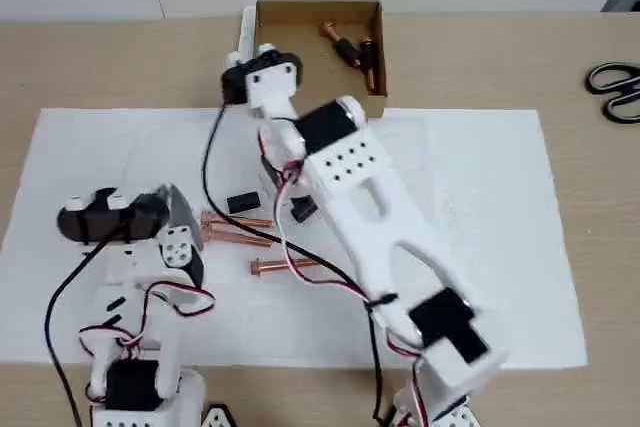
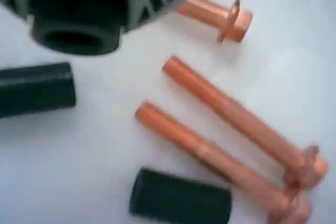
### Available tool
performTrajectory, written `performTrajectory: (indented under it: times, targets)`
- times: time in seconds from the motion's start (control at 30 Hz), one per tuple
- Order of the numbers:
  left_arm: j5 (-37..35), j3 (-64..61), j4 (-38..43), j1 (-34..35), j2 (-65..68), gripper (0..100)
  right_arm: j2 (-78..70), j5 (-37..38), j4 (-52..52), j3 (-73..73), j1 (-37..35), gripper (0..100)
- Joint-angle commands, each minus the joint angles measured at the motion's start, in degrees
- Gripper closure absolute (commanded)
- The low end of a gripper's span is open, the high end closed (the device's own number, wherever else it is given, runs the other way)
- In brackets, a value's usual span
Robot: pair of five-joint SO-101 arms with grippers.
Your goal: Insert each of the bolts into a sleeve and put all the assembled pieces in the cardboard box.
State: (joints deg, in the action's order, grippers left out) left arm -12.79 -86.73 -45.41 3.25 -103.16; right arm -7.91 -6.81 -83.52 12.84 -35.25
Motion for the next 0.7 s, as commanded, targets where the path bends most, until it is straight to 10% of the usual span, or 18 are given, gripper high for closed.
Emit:
performTrajectory:
  times: [0.0, 0.4, 0.67]
  targets:
    - [-1.6, 0.0, -2.4, -0.9, -0.2, 98, 8.9, -3.3, 10.1, -9.4, 0.6, 99.3]
    - [-1.5, 9.2, -7.8, -1.1, -0.2, 97, 44.3, -3.8, 52.4, -61.6, 8.7, 99.1]
    - [-1.8, 13.6, -13.7, -1.9, -0.2, 97, 73.6, -3.4, 63.1, -87.6, 19.6, 99.4]
